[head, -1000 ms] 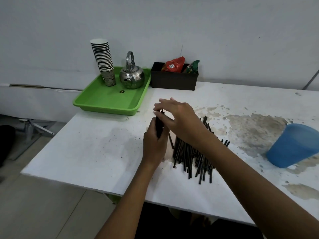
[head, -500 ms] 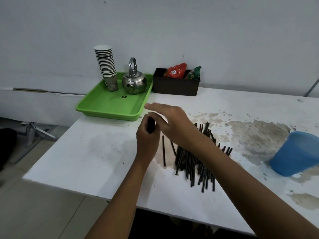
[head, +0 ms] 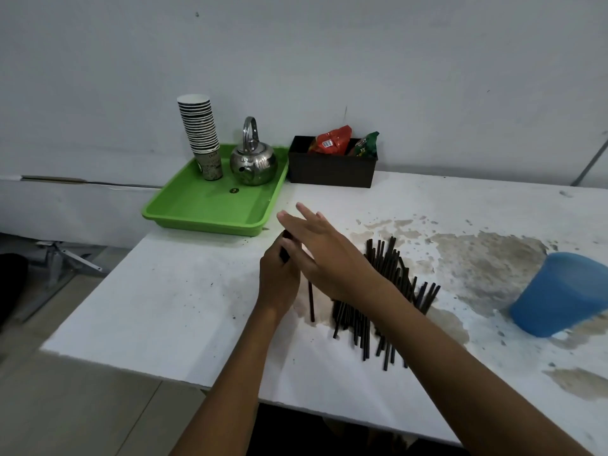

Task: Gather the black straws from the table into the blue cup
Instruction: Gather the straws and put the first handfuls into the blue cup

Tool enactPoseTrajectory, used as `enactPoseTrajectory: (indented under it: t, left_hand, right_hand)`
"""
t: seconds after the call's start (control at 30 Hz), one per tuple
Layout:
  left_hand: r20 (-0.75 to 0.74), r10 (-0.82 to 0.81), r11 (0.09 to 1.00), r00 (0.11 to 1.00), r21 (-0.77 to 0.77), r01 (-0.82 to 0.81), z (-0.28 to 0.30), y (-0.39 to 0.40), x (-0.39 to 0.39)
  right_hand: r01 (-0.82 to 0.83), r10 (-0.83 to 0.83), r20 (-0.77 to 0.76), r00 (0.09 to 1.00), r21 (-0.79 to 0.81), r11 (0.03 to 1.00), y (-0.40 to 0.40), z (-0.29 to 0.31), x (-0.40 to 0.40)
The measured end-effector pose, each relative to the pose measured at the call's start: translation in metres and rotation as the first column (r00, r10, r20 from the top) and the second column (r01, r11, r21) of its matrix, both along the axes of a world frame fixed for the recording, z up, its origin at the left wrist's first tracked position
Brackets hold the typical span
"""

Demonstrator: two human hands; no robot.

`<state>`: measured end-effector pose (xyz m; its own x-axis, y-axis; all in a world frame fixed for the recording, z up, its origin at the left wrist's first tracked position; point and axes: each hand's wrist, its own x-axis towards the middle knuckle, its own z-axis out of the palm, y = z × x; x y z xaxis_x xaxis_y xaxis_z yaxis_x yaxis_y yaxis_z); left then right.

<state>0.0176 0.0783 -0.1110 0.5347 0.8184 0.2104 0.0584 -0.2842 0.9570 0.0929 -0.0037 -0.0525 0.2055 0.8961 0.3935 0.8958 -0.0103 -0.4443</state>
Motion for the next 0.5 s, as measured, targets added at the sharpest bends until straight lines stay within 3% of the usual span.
enactPoseTrajectory:
  t: [0.13,0.27,0.4,0.5]
  left_hand:
    - [0.014,0.011,0.997,1.0,-0.07,-0.01,0.007,-0.002,0.001]
    - [0.121,-0.1,0.981,0.988,-0.152,0.118,0.018,-0.019,0.006]
    - [0.169,-0.229,0.944,0.959,-0.201,0.261,0.032,-0.051,0.026]
    - [0.252,-0.304,0.895,0.919,-0.254,0.366,0.04,-0.081,0.05]
  right_hand:
    - [0.122,-0.105,-0.16,0.981,0.1,0.987,-0.033,-0.004,0.004]
    - [0.289,-0.243,-0.207,0.948,0.228,0.93,-0.081,-0.023,0.015]
    - [0.476,-0.414,-0.25,0.875,0.293,0.829,-0.139,-0.043,0.022]
    - [0.641,-0.577,-0.279,0.768,0.364,0.676,-0.182,-0.055,0.027]
